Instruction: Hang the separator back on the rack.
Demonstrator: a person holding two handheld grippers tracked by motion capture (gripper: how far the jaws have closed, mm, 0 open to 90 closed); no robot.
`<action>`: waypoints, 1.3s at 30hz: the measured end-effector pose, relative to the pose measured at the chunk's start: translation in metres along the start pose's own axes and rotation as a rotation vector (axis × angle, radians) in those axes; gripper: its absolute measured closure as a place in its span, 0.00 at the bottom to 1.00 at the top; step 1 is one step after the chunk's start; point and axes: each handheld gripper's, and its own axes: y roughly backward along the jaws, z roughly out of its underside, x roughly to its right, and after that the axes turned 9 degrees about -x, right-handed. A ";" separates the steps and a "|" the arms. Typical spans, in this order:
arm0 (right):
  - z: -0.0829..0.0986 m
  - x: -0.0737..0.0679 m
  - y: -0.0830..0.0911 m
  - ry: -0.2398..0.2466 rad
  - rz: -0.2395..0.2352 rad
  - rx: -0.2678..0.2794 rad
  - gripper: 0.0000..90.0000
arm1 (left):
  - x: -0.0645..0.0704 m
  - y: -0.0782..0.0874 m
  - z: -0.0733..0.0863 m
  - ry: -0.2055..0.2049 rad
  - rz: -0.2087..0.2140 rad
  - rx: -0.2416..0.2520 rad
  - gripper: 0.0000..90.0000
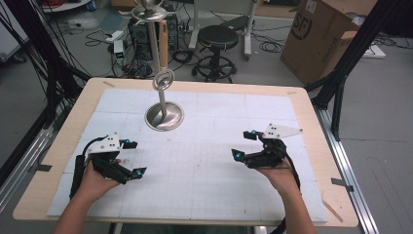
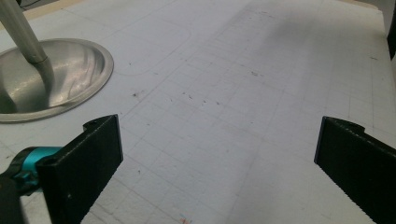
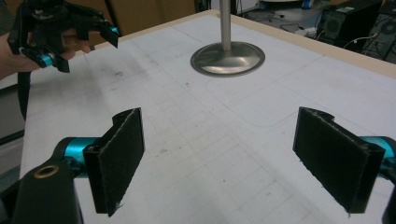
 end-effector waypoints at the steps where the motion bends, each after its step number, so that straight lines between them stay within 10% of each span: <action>1: 0.003 0.000 -0.001 -0.003 -0.002 0.000 0.17 | 0.000 0.000 0.000 -0.002 -0.001 -0.003 0.02; 23: 0.046 -0.016 -0.036 0.013 -0.014 -0.119 0.16 | -0.002 0.000 0.001 -0.009 -0.007 -0.013 0.02; 39: 0.052 -0.010 -0.025 -0.036 0.029 -0.055 0.16 | -0.010 -0.007 0.001 0.010 0.007 0.008 0.02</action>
